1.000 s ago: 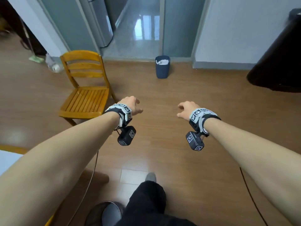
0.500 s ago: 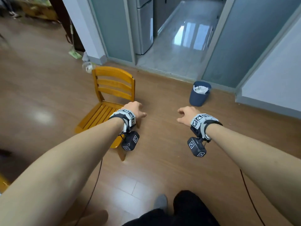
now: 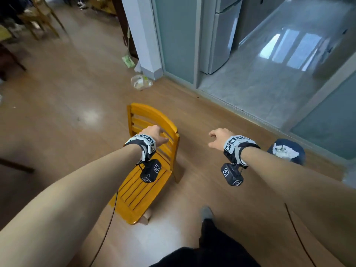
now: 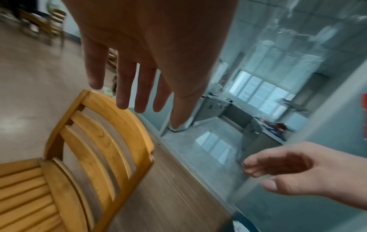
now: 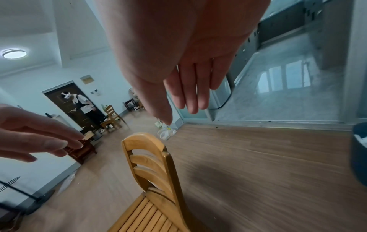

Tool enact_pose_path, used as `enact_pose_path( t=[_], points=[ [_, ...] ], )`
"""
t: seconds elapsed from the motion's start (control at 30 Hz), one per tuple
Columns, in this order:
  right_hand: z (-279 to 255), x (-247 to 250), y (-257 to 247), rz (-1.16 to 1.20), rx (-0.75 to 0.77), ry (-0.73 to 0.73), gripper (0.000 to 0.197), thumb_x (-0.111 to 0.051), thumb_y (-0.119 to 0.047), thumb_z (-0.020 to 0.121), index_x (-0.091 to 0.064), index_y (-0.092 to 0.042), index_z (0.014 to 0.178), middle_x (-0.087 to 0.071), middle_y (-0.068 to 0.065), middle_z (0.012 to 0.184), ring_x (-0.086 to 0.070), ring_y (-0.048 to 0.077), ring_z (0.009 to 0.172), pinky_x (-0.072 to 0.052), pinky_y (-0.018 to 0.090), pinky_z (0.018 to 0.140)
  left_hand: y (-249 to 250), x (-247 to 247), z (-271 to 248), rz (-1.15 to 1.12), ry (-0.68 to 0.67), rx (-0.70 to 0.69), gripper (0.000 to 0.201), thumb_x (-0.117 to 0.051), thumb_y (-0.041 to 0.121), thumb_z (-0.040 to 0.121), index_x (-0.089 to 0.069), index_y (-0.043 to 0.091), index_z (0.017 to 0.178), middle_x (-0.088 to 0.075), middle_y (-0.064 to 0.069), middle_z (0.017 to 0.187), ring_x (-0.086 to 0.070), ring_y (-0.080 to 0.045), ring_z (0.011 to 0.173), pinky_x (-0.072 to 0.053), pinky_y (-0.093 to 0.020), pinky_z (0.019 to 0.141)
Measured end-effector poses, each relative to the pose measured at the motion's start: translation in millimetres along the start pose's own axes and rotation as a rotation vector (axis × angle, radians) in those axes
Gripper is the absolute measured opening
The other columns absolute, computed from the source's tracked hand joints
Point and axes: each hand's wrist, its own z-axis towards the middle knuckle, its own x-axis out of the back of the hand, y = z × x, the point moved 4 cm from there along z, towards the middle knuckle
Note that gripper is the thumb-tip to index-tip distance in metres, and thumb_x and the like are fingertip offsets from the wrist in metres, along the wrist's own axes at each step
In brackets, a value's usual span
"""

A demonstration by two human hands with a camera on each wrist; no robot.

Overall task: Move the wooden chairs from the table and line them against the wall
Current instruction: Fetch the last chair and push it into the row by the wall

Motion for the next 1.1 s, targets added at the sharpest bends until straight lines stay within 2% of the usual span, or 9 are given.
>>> enact_pose_path(
  t=[0.13,0.3,0.47,0.57,0.67,0.8,0.97,1.1],
  points=[
    [103.5,40.1,-7.2,-0.046,0.083,-0.047,0.055,-0.069,-0.036,0.085,-0.059,-0.026,0.138,-0.066,-0.002,0.132,-0.065,0.022,0.115,-0.053,0.034,0.096,-7.1,22.2,81.0,-0.083,-0.019,0.113,0.066,-0.064,0.054,0.085,-0.054,0.022,0.142,-0.063,-0.007,0.134,-0.064,-0.028,0.112,-0.055,-0.042,0.094],
    [208.8,64.9,-31.9,-0.088,0.172,-0.155,0.056,-0.069,-0.032,0.087,-0.058,-0.024,0.141,-0.064,-0.003,0.137,-0.065,0.021,0.117,-0.052,0.037,0.101,-19.1,33.6,161.3,-0.119,-0.064,0.22,0.068,-0.063,0.056,0.088,-0.05,0.024,0.146,-0.057,-0.006,0.142,-0.061,-0.029,0.119,-0.054,-0.042,0.096],
    [319.8,90.6,-80.6,-0.147,0.28,-0.206,0.055,-0.069,-0.029,0.088,-0.058,-0.021,0.141,-0.063,0.0,0.138,-0.063,0.022,0.12,-0.048,0.034,0.103,-51.5,62.9,248.0,-0.179,-0.03,0.315,0.064,-0.062,0.05,0.092,-0.049,0.019,0.147,-0.056,-0.008,0.142,-0.059,-0.03,0.121,-0.052,-0.041,0.097],
    [377.3,106.9,-118.0,-0.195,0.339,-0.241,0.055,-0.069,-0.028,0.089,-0.057,-0.02,0.143,-0.062,0.001,0.139,-0.061,0.022,0.123,-0.047,0.033,0.104,-78.5,88.9,288.3,-0.228,0.001,0.383,0.06,-0.061,0.047,0.094,-0.051,0.019,0.145,-0.058,-0.009,0.14,-0.06,-0.03,0.12,-0.052,-0.038,0.092],
    [419.6,118.6,-165.6,-0.288,0.445,-0.28,0.055,-0.067,-0.028,0.091,-0.055,-0.021,0.144,-0.061,0.001,0.14,-0.06,0.023,0.124,-0.047,0.033,0.103,-108.4,102.5,307.4,-0.311,0.032,0.483,0.059,-0.061,0.047,0.092,-0.052,0.021,0.144,-0.059,-0.009,0.139,-0.061,-0.031,0.118,-0.053,-0.04,0.094],
    [456.2,122.1,-228.9,-0.415,0.581,-0.324,0.054,-0.068,-0.029,0.089,-0.057,-0.021,0.142,-0.063,0.0,0.138,-0.06,0.023,0.124,-0.047,0.032,0.104,-134.9,98.3,308.1,-0.444,0.045,0.609,0.058,-0.061,0.046,0.091,-0.053,0.021,0.143,-0.062,-0.008,0.135,-0.063,-0.029,0.113,-0.055,-0.041,0.092],
    [481.0,92.1,-313.9,-0.587,0.817,-0.393,0.054,-0.067,-0.031,0.089,-0.058,-0.021,0.142,-0.063,0.0,0.137,-0.061,0.023,0.123,-0.048,0.032,0.101,-180.1,77.4,282.6,-0.625,0.115,0.864,0.06,-0.061,0.047,0.091,-0.052,0.02,0.144,-0.063,-0.007,0.133,-0.061,-0.027,0.119,-0.051,-0.04,0.097],
    [478.5,55.6,-374.7,-0.711,1.068,-0.479,0.052,-0.065,-0.031,0.09,-0.059,-0.02,0.141,-0.063,0.002,0.138,-0.06,0.027,0.123,-0.049,0.034,0.099,-203.0,39.8,247.9,-0.734,0.172,1.097,0.056,-0.062,0.043,0.089,-0.057,0.017,0.138,-0.064,-0.008,0.132,-0.062,-0.027,0.118,-0.05,-0.036,0.093]
  ],
)
